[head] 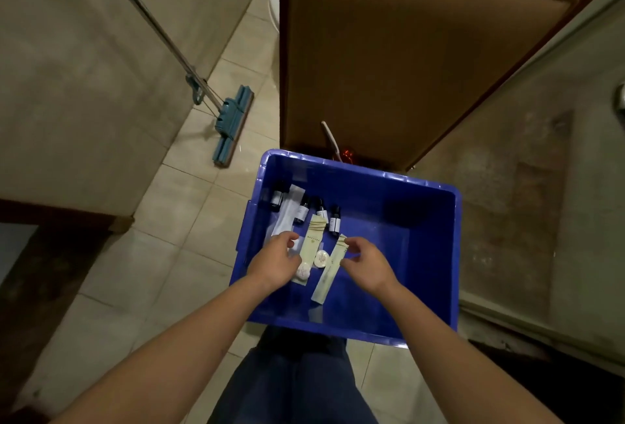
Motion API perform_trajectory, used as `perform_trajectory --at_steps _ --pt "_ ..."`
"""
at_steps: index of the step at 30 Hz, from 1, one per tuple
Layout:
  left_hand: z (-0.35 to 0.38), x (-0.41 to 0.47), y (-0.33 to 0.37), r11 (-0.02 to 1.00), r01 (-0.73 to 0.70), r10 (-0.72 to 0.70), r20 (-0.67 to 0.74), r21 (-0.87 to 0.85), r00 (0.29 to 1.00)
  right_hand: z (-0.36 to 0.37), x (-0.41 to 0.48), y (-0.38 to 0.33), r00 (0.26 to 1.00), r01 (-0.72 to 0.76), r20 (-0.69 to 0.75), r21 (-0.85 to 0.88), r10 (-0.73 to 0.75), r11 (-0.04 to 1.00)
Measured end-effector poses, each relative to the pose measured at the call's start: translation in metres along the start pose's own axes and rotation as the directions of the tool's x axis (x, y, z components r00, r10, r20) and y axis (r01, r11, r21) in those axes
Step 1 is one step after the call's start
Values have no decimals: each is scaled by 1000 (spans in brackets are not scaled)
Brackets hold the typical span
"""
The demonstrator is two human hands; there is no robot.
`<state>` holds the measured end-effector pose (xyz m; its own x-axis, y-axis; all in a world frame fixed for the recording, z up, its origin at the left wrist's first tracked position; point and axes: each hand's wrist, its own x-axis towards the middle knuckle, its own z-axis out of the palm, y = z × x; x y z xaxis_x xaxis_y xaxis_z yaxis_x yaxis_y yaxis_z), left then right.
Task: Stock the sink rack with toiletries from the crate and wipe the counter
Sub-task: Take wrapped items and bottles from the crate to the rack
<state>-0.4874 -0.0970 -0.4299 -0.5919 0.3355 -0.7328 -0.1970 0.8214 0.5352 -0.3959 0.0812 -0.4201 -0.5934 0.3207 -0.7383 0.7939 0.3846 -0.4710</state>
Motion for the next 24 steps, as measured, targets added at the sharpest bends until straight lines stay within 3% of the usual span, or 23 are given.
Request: perform_trajectory --at_steps 14,24 --pt "29 109 3 994 87 -89 -32 -58 995 16 115 16 994 -107 -15 86 109 991" --pt "48 158 4 966 73 -25 -191 249 981 29 179 27 988 -152 -22 41 153 987"
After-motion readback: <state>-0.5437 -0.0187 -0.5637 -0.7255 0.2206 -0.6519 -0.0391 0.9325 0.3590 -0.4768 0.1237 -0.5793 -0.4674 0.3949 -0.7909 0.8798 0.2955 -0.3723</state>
